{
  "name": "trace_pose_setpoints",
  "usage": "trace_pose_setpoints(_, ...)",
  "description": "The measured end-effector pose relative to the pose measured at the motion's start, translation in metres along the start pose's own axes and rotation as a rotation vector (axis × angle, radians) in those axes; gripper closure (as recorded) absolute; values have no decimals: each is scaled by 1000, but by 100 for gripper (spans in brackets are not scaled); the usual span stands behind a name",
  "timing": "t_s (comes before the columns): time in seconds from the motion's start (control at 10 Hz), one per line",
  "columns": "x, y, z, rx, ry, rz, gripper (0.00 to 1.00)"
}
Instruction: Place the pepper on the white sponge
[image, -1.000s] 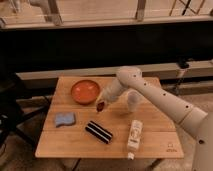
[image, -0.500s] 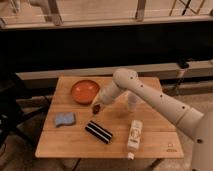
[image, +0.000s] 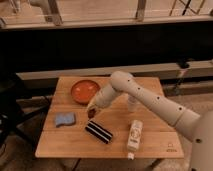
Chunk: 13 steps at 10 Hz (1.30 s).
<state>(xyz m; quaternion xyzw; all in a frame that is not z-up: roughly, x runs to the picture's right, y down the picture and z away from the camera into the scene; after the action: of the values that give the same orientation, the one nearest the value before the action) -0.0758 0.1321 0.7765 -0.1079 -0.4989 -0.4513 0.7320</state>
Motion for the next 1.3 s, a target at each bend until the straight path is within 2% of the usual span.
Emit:
trace_pose_setpoints(0.6, -1, -11, 23, 8, 2, -41, 100)
trace_pose_setpoints(1.3, -3, 3, 34, 18, 3, -81, 100)
